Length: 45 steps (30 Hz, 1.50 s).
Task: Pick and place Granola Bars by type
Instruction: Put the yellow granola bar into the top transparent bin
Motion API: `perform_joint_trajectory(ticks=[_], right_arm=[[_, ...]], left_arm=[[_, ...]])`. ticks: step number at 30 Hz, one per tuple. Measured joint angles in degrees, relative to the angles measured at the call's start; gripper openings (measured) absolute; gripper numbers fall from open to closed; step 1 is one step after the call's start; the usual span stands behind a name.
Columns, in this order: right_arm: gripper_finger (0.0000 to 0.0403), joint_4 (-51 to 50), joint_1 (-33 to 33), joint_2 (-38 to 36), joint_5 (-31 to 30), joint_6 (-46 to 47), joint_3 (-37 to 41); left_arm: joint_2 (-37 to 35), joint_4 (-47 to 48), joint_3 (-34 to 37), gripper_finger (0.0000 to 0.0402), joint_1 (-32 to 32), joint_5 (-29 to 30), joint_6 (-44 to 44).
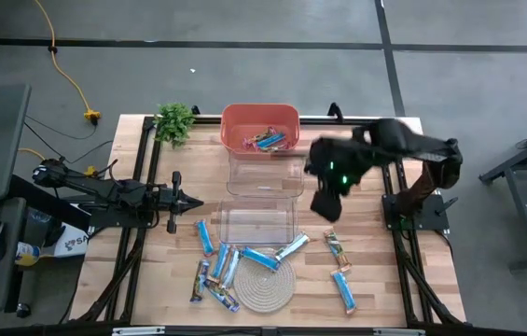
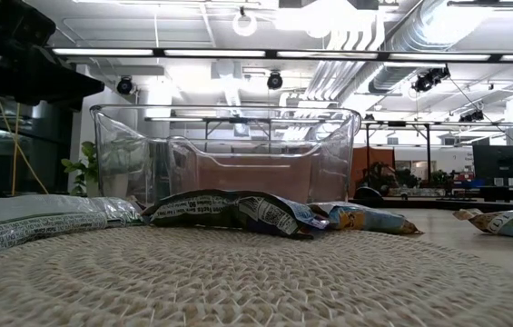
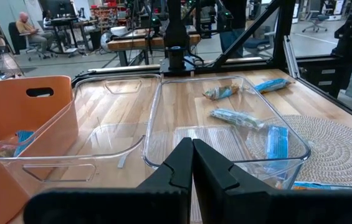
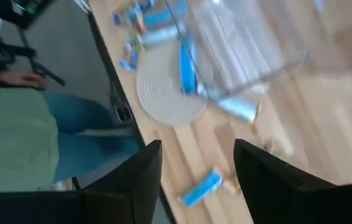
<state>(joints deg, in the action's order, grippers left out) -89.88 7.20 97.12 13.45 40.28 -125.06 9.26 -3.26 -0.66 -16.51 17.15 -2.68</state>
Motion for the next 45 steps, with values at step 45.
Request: perform_joint_trajectory(ticks=[45], right_arm=[[0.0243, 45.9, 19.5, -18.7, -9.6, 49.4, 79.1]], left_arm=[[0.0, 0.0, 0.0, 0.0007, 0.0, 0.0, 0.0]])
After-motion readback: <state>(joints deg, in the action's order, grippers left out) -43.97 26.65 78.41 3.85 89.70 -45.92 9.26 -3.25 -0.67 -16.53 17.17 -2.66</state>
